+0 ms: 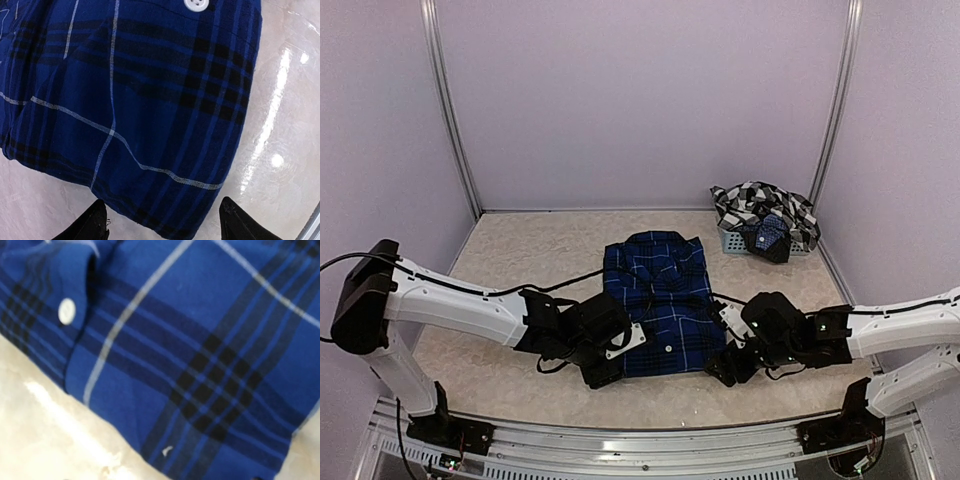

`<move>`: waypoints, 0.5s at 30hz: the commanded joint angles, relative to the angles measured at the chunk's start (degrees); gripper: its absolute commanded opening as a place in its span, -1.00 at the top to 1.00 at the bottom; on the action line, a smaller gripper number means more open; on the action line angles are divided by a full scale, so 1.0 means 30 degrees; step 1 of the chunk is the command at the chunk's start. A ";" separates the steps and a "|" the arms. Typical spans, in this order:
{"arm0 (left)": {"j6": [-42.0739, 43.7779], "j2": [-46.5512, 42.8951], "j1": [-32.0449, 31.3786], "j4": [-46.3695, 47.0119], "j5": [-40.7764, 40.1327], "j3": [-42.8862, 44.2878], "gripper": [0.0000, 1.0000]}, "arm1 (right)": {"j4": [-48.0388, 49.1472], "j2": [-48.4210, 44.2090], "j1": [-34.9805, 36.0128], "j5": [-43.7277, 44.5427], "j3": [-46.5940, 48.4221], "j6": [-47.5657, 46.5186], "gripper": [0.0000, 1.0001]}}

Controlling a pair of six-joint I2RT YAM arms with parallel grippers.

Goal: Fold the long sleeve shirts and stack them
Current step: Pick up the 2/3-rectangle-folded shirt from the center of the board.

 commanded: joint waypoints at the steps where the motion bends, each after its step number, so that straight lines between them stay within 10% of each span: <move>1: 0.1225 0.0546 0.0322 -0.0314 0.1140 0.0380 -0.40 | -0.0068 0.0508 0.0187 0.0051 0.0538 -0.0012 -0.46; 10: 0.1934 0.1259 0.0885 -0.0123 0.2494 0.0303 -0.25 | -0.0042 0.0242 0.0163 0.0216 0.0725 -0.0066 -0.47; 15: 0.1805 0.2176 0.0909 -0.0363 0.2696 0.0535 0.17 | -0.0459 0.0253 0.0159 0.0357 0.0943 0.0034 -0.47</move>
